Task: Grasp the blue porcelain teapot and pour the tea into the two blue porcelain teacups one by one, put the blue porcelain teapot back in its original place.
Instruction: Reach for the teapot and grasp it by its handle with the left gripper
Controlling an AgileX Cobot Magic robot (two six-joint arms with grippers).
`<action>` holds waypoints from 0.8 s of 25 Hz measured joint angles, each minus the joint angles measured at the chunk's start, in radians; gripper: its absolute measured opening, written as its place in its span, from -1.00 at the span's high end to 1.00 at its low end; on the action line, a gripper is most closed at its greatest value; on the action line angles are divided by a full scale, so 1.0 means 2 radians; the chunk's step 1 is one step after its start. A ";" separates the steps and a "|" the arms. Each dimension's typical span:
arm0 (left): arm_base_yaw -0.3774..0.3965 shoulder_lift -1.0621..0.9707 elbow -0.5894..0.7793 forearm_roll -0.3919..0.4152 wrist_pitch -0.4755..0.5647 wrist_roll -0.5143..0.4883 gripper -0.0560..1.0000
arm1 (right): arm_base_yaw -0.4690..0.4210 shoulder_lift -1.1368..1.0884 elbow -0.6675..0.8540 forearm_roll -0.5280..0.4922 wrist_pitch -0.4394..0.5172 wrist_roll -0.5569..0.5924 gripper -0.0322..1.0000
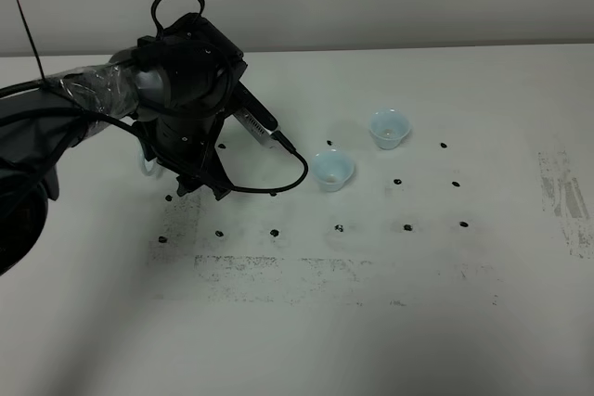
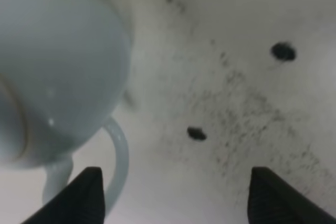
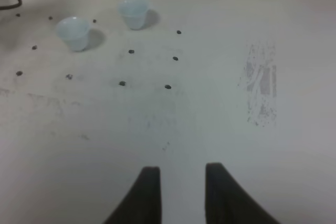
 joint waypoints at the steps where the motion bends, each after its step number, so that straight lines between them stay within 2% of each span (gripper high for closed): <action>1: 0.000 0.000 0.000 0.002 0.004 -0.007 -0.23 | 0.000 0.000 0.000 0.000 0.000 0.000 0.48; 10: 0.000 0.000 0.000 -0.001 0.020 -0.036 -0.23 | 0.000 0.000 0.000 0.000 0.000 0.000 0.48; 16: -0.004 -0.004 0.000 -0.056 0.041 -0.036 -0.23 | 0.000 0.000 0.000 0.000 0.000 0.000 0.48; 20: -0.012 -0.040 0.000 -0.070 0.042 -0.037 -0.23 | 0.000 0.000 0.000 0.000 0.000 0.000 0.48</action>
